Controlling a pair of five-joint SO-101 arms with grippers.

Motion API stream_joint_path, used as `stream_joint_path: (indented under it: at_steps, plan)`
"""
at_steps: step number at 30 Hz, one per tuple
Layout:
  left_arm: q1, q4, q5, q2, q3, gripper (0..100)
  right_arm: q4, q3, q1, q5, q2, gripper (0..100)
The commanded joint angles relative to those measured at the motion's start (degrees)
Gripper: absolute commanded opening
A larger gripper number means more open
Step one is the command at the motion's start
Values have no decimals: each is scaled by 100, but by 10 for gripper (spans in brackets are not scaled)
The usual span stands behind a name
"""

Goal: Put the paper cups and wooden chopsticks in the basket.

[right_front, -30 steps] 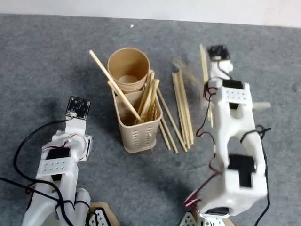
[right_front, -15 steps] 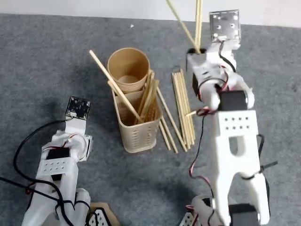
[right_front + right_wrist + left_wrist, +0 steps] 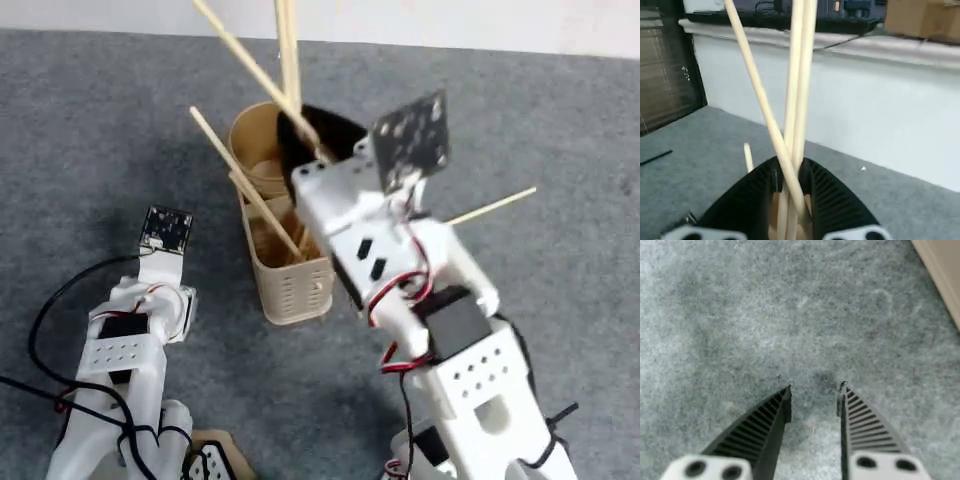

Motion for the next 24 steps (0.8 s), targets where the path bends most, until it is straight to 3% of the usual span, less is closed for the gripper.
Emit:
stream_joint_path:
  at_steps: [1,8,11,15,24]
  plan:
    - [66,-79,18,-57,-22,182,-1174,1323,-75,-62,-365,5]
    - [66,-79,18,-57,-22,182,-1859,3169,-75,-62,-840,15]
    - [66,-79,18,-57,-22,182,-1842,3204,-75,-62,-1323,108]
    - [66,-79,18,-57,-22,182,-1156,3187,-75,-62,-1974,249]
    - [66,-79,18,-57,-22,182,-215,3116,-40,-18,-2967,253]
